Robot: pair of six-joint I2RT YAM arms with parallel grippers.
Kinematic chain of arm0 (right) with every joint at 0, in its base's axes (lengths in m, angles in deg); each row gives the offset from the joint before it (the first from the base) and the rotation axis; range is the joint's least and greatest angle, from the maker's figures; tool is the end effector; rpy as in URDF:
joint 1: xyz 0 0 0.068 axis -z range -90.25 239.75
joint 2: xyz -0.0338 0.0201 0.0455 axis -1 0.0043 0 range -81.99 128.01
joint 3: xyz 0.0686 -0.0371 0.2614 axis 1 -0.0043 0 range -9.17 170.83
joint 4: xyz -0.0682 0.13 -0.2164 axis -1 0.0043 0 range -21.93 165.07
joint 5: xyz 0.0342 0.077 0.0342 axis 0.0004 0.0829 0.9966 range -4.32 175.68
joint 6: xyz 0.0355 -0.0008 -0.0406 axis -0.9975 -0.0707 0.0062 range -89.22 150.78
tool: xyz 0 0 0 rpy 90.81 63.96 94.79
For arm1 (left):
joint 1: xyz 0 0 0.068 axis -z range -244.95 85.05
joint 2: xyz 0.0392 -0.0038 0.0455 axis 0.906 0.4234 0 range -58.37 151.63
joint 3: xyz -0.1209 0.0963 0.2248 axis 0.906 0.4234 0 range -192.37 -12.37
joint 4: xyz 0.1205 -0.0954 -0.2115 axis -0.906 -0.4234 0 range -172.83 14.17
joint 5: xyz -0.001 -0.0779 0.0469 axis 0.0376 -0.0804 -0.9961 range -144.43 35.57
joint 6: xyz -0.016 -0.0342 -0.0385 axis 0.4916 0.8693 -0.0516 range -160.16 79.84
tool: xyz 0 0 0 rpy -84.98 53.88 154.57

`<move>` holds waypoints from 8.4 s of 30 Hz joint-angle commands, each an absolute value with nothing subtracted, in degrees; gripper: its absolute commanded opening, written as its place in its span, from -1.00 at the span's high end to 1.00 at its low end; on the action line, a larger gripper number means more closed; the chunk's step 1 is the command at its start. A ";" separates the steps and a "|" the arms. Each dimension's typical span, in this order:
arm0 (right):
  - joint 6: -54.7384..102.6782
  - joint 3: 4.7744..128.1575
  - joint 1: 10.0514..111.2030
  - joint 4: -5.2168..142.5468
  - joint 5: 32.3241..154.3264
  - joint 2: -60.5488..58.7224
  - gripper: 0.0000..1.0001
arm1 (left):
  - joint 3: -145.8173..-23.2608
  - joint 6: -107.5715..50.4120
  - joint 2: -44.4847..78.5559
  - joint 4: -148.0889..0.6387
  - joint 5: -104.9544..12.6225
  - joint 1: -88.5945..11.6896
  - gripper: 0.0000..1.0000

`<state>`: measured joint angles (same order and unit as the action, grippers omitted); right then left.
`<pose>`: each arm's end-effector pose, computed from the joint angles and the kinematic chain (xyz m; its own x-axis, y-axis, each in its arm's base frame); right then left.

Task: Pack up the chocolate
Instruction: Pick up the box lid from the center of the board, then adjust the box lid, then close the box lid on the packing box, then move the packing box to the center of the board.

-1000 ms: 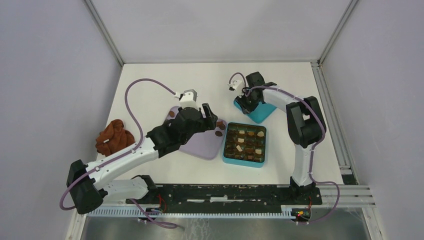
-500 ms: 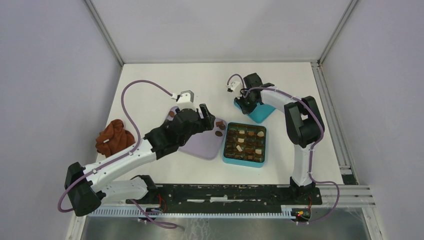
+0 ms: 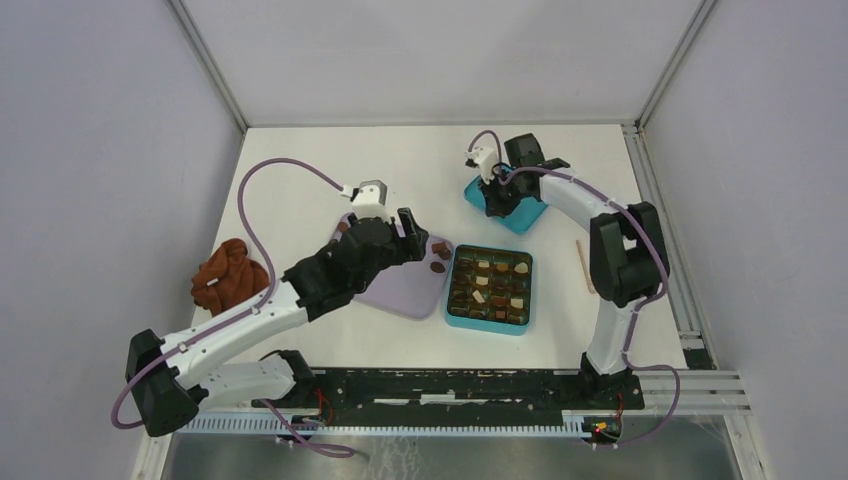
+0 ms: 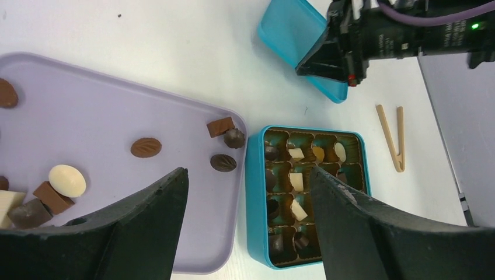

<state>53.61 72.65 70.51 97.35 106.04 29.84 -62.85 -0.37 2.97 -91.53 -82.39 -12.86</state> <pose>0.3878 0.1486 0.1956 -0.5632 -0.5819 -0.5867 -0.7543 0.6519 0.0776 0.1605 -0.1789 0.3107 -0.4922 -0.2880 -0.8215 0.1617 0.8970 -0.4114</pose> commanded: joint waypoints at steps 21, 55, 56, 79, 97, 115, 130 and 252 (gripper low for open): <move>58.20 73.54 73.18 105.07 139.30 8.91 1.00 | -55.43 -56.97 -8.75 -66.11 -67.97 -14.98 -1.00; 74.46 81.64 64.03 127.68 146.87 5.26 1.00 | -68.39 -91.26 9.10 -79.72 -26.32 -30.47 -0.63; 74.47 82.07 63.73 127.99 147.02 5.57 1.00 | -68.62 -92.16 9.50 -80.48 -25.91 -30.44 -0.60; 74.63 86.69 62.69 131.03 145.96 10.41 0.86 | -68.87 -94.74 11.15 -79.60 -26.36 -30.53 0.96; 72.22 87.73 84.79 107.74 158.04 1.42 -0.91 | -73.44 -31.20 9.14 -82.17 -35.01 -30.48 0.96; 61.61 64.25 85.33 100.19 146.86 -7.15 -0.96 | -74.02 -16.81 14.75 -78.32 -20.67 -31.01 0.96; 49.80 58.81 85.11 102.57 150.37 -4.01 -0.94 | -78.90 -24.21 23.48 -79.18 -6.97 -33.96 0.96; -17.38 14.30 86.01 50.75 149.95 -9.78 0.99 | -47.33 8.09 10.68 -69.54 -54.13 -18.11 -0.40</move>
<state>-18.38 11.17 85.74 51.97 149.45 -10.42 -44.71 10.91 10.21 -70.99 -52.93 -18.56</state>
